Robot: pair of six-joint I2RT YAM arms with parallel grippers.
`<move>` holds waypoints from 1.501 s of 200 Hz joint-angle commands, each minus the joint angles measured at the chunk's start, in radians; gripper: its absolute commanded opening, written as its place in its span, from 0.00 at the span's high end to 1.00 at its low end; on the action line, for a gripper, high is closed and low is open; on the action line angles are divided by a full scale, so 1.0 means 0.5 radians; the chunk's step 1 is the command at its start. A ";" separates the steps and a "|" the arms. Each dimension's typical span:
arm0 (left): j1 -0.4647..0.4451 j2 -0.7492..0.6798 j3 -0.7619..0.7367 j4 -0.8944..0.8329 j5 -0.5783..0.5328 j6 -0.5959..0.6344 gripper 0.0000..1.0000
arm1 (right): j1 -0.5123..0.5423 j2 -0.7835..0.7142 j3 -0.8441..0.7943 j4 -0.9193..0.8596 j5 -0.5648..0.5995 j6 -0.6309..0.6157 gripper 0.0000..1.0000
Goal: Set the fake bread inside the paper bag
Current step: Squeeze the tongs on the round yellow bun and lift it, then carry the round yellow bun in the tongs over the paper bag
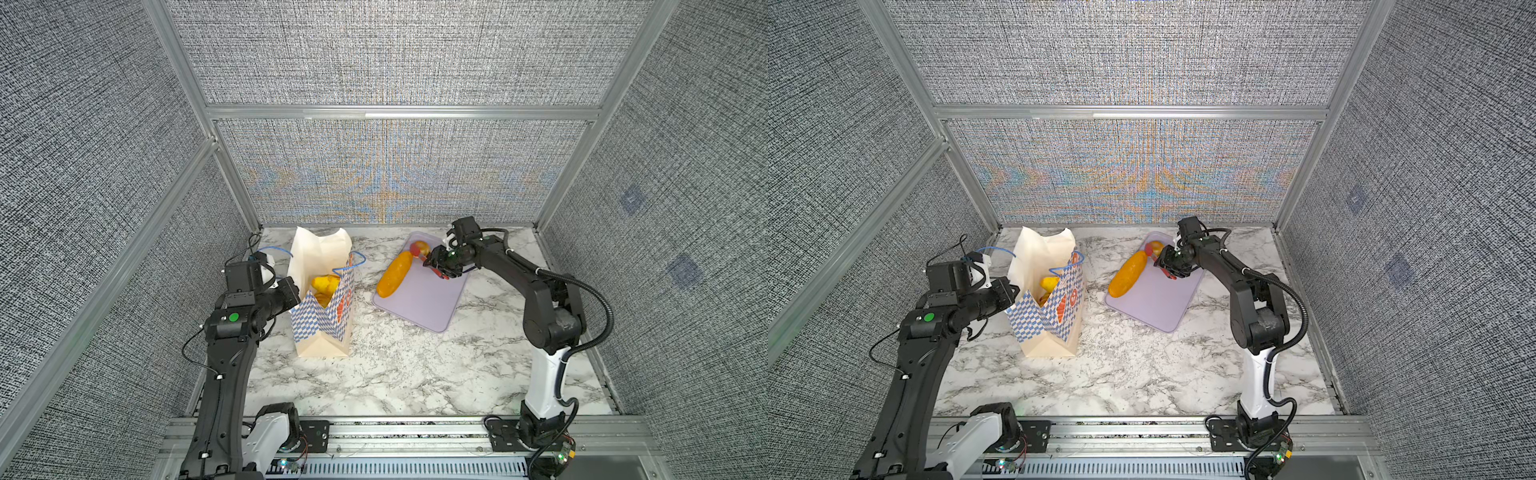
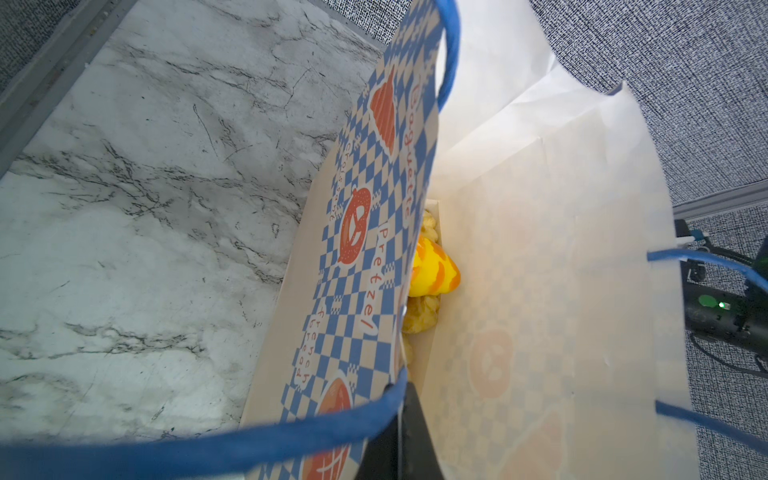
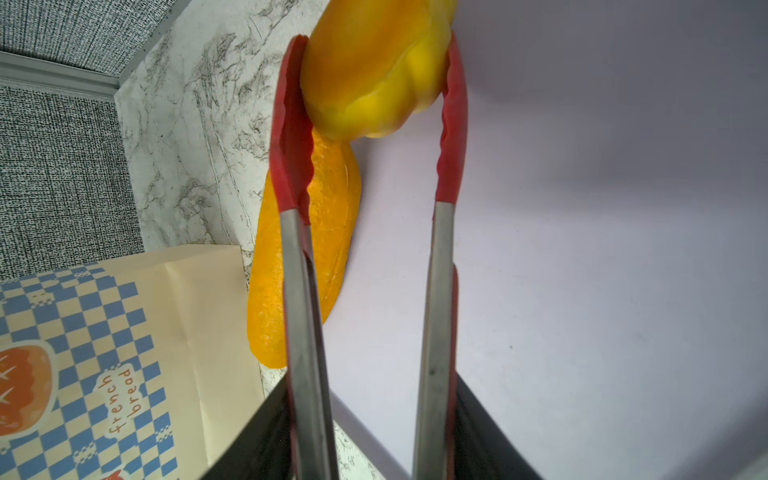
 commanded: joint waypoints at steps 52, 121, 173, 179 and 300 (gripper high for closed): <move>0.003 -0.014 -0.002 -0.017 -0.032 0.014 0.97 | -0.028 -0.136 -0.116 0.087 -0.007 -0.011 0.49; 0.003 -0.021 0.007 -0.021 -0.032 0.000 0.97 | -0.040 -0.253 -0.182 0.092 -0.008 -0.039 0.50; 0.002 -0.028 0.013 -0.024 -0.027 -0.007 0.97 | -0.041 -0.344 -0.201 0.108 -0.012 -0.055 0.51; 0.002 -0.029 0.014 -0.024 -0.027 -0.007 0.97 | -0.043 -0.352 -0.200 0.111 -0.015 -0.057 0.51; 0.003 -0.046 0.007 -0.027 -0.022 -0.008 0.97 | -0.042 -0.558 -0.254 0.264 -0.135 -0.029 0.52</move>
